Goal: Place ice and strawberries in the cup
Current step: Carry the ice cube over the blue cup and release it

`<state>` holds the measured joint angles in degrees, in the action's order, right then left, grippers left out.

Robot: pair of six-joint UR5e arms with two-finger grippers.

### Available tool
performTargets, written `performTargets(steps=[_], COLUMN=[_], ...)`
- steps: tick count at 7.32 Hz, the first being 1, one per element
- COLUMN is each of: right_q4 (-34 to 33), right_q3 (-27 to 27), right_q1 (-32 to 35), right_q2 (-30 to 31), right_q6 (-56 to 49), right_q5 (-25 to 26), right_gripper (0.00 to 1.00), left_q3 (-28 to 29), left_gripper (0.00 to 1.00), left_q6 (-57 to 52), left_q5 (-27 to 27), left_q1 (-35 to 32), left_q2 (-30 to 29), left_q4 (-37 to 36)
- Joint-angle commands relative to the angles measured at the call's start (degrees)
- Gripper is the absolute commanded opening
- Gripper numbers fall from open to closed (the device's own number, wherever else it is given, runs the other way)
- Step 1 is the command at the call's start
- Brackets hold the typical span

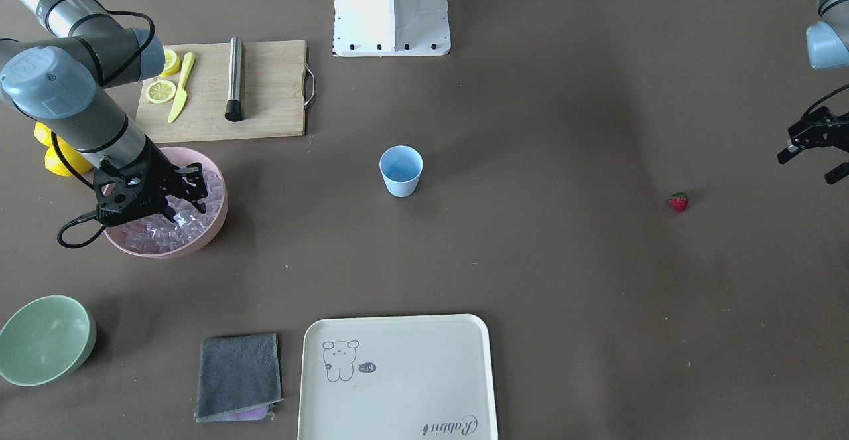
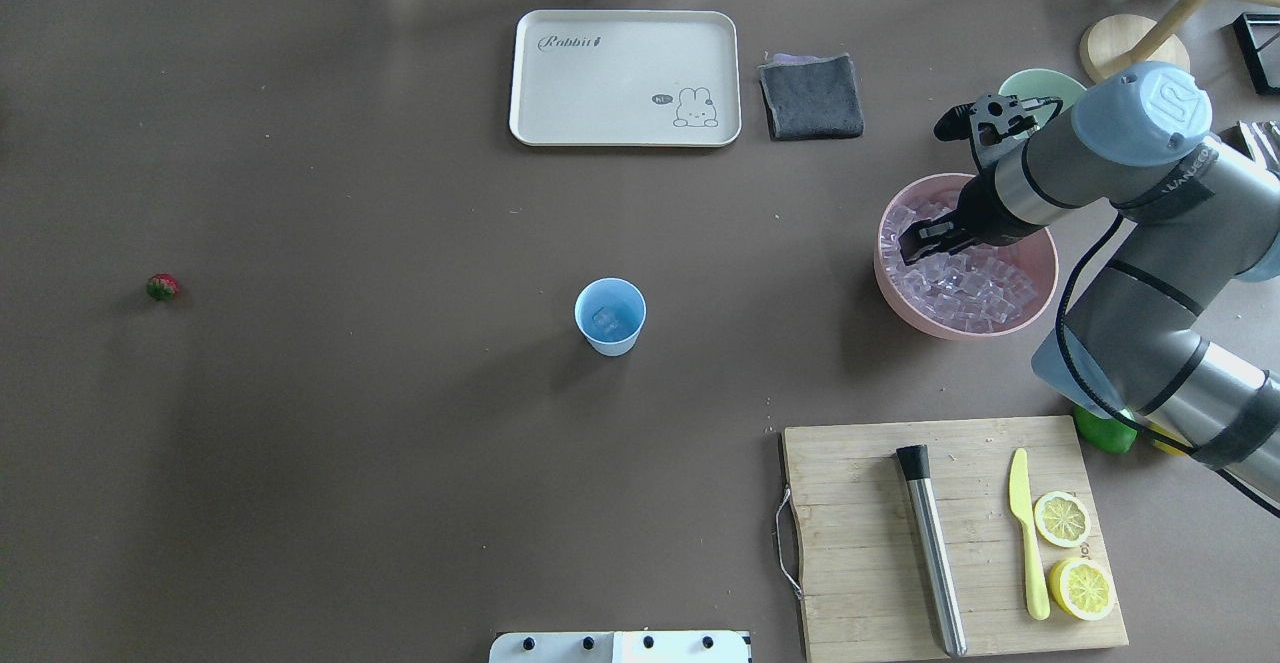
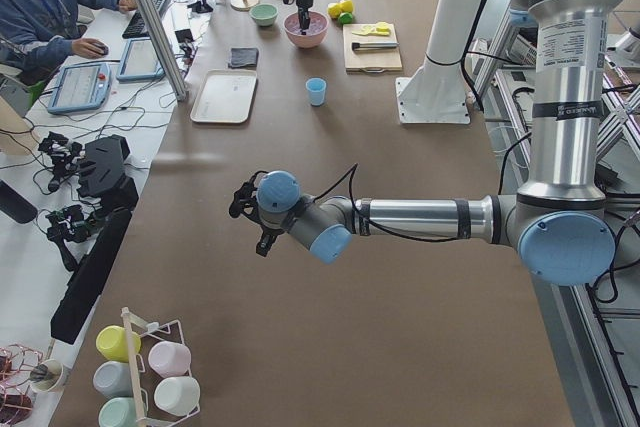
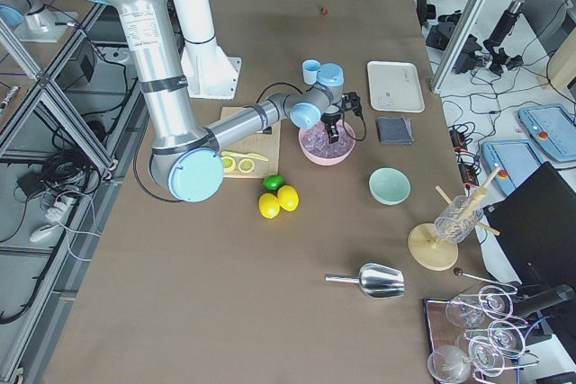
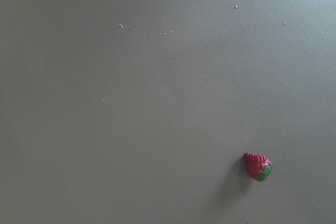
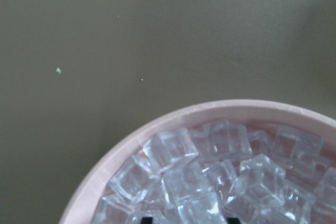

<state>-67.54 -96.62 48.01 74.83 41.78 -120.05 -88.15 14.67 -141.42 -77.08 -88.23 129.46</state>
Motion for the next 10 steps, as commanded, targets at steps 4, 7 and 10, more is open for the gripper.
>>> performTargets(steps=[4, 7, 10], right_q4=[-8.9, -16.9, -33.6], right_q3=[-7.7, -9.6, -9.0], right_q1=[2.3, -2.3, -14.9], right_q2=[-2.2, -12.1, -26.7], right_q6=[2.5, 26.5, 41.1], right_q5=[-2.7, 1.8, 16.9], right_gripper=[0.00, 0.00, 0.00], left_q3=[0.2, 0.2, 0.3], left_gripper=[0.98, 0.98, 0.98], left_q6=[0.0, 0.2, 0.5], left_q5=[0.0, 0.0, 0.0], left_q1=[0.3, 0.6, 0.7], left_q2=[0.0, -0.3, -0.3], left_q4=[0.0, -0.4, -0.4])
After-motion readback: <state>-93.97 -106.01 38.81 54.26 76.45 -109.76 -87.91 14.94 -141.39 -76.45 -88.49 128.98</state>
